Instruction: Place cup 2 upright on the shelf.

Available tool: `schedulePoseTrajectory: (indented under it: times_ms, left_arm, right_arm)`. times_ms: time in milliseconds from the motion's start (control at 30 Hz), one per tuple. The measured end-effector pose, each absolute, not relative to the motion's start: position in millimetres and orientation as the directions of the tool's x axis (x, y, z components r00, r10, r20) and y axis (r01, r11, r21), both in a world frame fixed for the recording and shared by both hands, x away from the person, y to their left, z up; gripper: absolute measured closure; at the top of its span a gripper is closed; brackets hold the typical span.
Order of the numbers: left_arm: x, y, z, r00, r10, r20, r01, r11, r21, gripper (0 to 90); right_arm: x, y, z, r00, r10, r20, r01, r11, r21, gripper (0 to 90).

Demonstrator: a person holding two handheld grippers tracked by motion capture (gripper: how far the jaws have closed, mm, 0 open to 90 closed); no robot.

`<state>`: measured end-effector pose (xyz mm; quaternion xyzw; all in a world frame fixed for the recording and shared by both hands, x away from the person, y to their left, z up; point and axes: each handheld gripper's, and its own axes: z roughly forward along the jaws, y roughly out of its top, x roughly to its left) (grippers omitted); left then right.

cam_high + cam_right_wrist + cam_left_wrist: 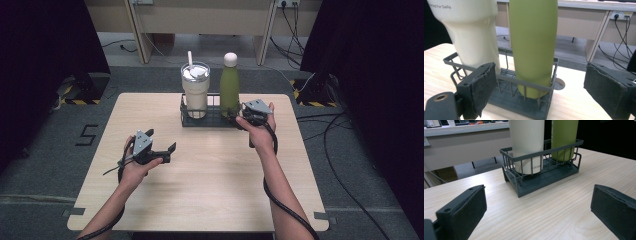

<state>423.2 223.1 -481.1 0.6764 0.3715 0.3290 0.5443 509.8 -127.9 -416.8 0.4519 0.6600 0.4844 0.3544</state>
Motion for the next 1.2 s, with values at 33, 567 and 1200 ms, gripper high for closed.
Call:
schedulePoseTrajectory:
  times_ms: [33, 567, 1200]
  left_arm:
    - [423, 223, -481, 0.508, 0.861, 0.041, 0.144, -0.132, 0.981, 0.0]
    - [423, 223, -482, 0.508, 0.86, 0.045, 0.145, -0.137, 0.98, 0.0]
    - [422, 222, -481, 0.507, 0.86, 0.048, 0.144, -0.14, 0.98, 0.0]
  right_arm:
    - [508, -129, -417, -0.342, 0.939, -0.03, 0.254, 0.124, 0.959, 11.2]
    - [485, -142, -423, -0.338, 0.941, -0.032, 0.252, 0.124, 0.96, 11.3]
    - [450, -158, -445, -0.333, 0.943, -0.021, 0.272, 0.117, 0.955, 11.4]
